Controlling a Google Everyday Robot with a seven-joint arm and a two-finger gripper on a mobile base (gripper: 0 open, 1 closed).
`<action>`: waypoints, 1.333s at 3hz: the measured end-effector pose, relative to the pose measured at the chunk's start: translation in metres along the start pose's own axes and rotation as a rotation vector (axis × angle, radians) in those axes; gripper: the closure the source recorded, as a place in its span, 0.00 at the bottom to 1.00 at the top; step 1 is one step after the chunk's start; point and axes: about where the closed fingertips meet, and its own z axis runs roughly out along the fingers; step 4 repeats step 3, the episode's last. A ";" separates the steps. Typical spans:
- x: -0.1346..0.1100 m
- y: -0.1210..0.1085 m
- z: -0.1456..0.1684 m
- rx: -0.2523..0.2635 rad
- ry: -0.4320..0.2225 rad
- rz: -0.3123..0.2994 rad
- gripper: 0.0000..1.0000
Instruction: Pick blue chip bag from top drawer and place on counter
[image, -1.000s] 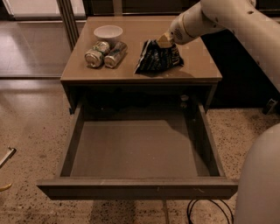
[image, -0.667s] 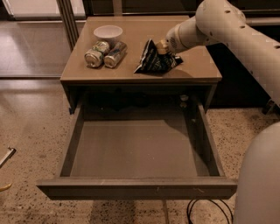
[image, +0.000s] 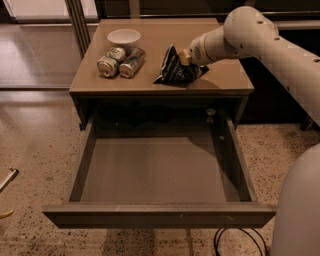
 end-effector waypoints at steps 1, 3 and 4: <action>0.005 -0.002 -0.004 0.009 -0.016 0.037 0.12; 0.005 -0.002 -0.004 0.008 -0.016 0.037 0.00; 0.005 -0.002 -0.004 0.008 -0.016 0.037 0.00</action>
Offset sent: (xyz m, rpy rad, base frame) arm -0.0035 -0.0057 -0.0030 0.0299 0.0039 -0.0283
